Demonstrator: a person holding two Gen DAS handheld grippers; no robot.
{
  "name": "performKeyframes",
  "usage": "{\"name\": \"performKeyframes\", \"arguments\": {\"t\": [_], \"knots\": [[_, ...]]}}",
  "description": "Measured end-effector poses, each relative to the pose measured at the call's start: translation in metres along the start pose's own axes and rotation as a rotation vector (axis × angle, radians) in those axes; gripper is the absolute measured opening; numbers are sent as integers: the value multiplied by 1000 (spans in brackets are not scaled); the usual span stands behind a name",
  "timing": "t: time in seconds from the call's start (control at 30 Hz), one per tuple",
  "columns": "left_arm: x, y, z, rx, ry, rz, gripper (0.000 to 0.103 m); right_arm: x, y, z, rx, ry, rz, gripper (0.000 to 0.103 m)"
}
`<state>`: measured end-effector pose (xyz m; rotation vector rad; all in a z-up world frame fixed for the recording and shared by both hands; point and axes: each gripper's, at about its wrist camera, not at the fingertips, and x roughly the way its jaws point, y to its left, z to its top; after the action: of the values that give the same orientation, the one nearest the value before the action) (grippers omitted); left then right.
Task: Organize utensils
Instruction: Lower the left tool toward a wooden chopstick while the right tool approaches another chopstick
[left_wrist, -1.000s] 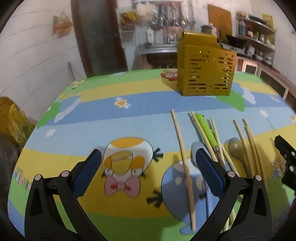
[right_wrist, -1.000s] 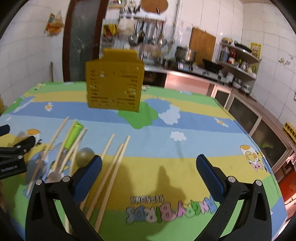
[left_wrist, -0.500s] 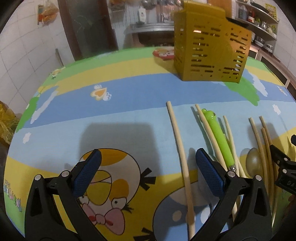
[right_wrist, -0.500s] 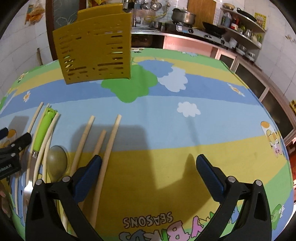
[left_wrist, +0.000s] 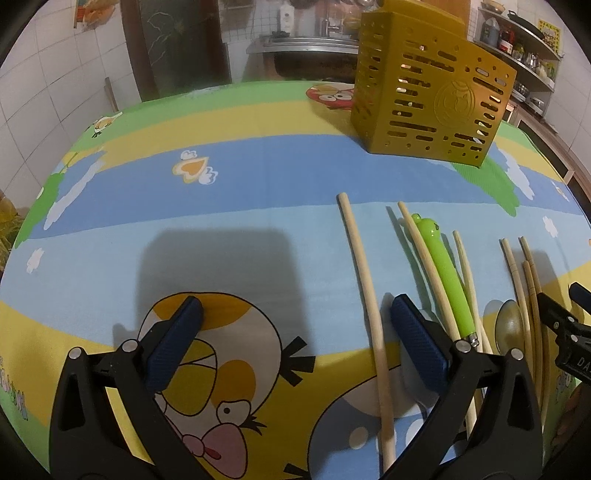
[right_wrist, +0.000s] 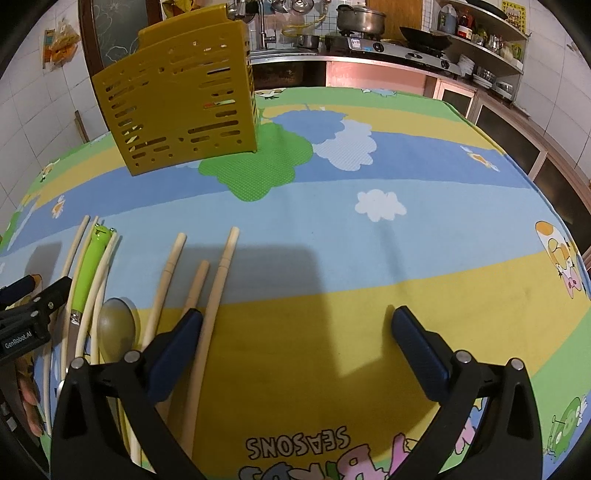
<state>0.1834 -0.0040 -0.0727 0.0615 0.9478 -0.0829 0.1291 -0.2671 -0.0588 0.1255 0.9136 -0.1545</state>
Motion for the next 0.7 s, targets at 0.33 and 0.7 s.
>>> {"name": "performKeyframes", "arguments": {"t": [0.33, 0.7], "knots": [[1, 0, 3, 6, 7, 0, 99, 0, -2, 1, -1, -3, -21, 99], [1, -9, 12, 44, -11, -20, 77, -2, 11, 7, 27, -27, -24, 80]]}}
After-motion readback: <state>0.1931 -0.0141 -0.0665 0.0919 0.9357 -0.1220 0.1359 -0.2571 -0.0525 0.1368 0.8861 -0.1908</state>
